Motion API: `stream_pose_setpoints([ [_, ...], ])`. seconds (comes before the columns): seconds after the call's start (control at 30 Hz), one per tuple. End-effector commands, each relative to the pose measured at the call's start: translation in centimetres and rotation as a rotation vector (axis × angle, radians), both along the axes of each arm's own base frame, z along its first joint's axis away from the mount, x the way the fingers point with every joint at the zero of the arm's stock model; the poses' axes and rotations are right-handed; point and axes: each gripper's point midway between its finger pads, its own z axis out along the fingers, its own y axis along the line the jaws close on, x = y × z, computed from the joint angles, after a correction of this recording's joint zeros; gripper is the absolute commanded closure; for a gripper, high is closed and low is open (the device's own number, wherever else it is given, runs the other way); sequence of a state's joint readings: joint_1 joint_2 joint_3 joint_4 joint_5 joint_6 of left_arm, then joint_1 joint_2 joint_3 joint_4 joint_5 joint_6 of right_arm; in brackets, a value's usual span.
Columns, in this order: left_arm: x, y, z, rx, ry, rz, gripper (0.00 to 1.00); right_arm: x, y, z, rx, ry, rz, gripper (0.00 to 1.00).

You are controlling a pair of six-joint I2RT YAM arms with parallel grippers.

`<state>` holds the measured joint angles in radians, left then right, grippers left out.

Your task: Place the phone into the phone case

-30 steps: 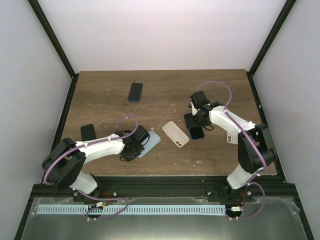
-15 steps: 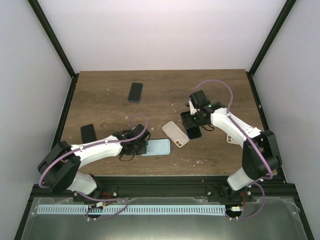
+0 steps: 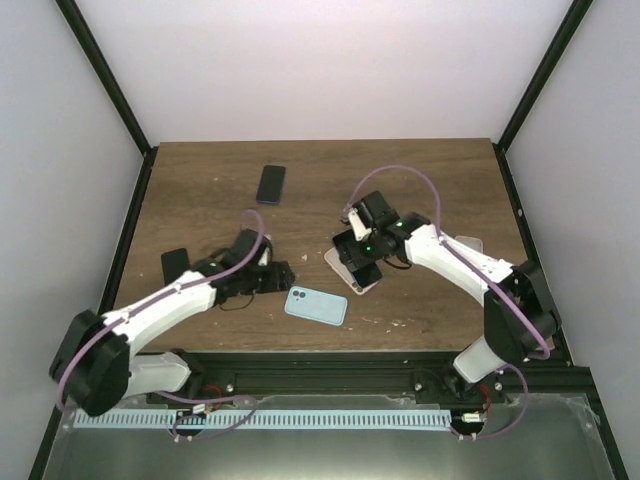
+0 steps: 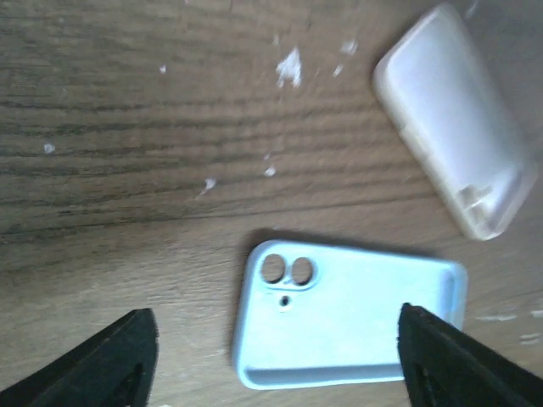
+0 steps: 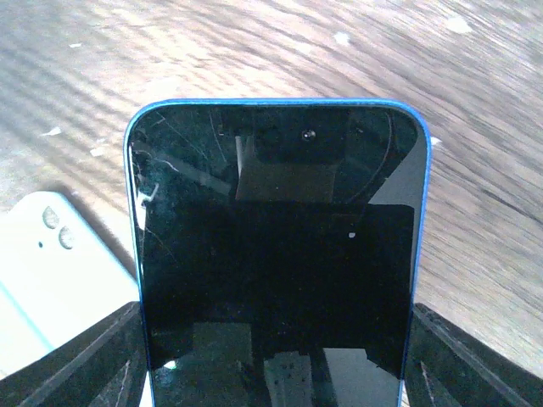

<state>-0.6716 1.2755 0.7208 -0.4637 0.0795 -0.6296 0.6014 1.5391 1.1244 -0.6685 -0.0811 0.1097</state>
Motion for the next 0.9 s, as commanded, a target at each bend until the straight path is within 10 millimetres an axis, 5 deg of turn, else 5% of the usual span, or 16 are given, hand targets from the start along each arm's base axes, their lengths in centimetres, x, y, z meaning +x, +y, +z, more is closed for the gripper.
stream_pose_setpoints([
  [0.0,0.6,0.1,3.4,-0.254,0.032,0.066,0.10,-1.2,4.3,3.0,0.060,-0.150,0.205,0.34],
  [0.1,1.1,1.7,4.7,-0.363,0.055,0.126,0.00,-2.9,6.8,3.1,0.066,-0.203,0.359,0.34],
  [0.33,2.2,5.9,4.9,-0.468,0.104,0.265,0.00,-6.4,11.2,1.8,0.115,-0.238,0.635,0.34],
  [0.57,2.0,6.6,4.1,-0.436,0.111,0.282,0.07,-8.3,13.9,-0.1,0.117,-0.229,0.752,0.34],
  [0.87,1.3,6.3,2.6,-0.456,0.142,0.274,0.19,-8.8,14.5,-2.8,0.084,-0.201,0.781,0.34],
])
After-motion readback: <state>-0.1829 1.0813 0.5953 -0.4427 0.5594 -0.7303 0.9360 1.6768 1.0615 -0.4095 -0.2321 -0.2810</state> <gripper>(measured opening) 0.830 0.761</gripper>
